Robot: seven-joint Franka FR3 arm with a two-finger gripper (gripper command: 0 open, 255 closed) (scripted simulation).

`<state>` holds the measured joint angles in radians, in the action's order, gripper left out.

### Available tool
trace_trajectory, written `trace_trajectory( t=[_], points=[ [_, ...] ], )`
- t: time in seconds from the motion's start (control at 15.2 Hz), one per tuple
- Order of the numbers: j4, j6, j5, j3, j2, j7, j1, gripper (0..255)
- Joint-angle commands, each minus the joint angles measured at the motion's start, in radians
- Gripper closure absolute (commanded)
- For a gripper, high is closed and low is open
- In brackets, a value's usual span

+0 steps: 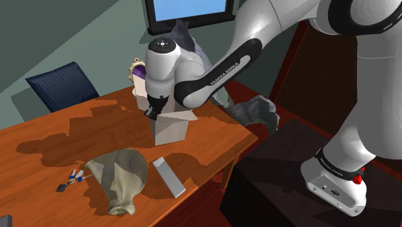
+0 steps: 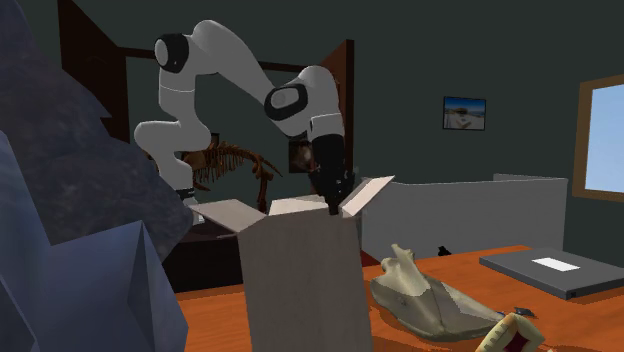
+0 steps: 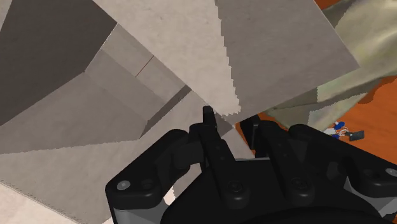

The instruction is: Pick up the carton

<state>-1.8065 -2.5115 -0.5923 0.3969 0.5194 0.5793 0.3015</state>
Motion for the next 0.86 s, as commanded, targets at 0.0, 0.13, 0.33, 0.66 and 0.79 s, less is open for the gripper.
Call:
trace_trajectory(
  t=[0.0,0.13,0.33,0.66,0.79],
  points=[
    [0.003,0.017,0.015,0.01,-0.016,-0.015,-0.008,255],
    [0.007,0.035,0.029,0.019,-0.031,-0.027,-0.014,255],
    [0.014,0.062,0.051,0.032,-0.054,-0.046,-0.022,255],
    [0.03,0.108,0.085,0.052,-0.089,-0.076,-0.034,255],
    [0.03,0.11,0.086,0.052,-0.09,-0.077,-0.035,255]
  ],
)
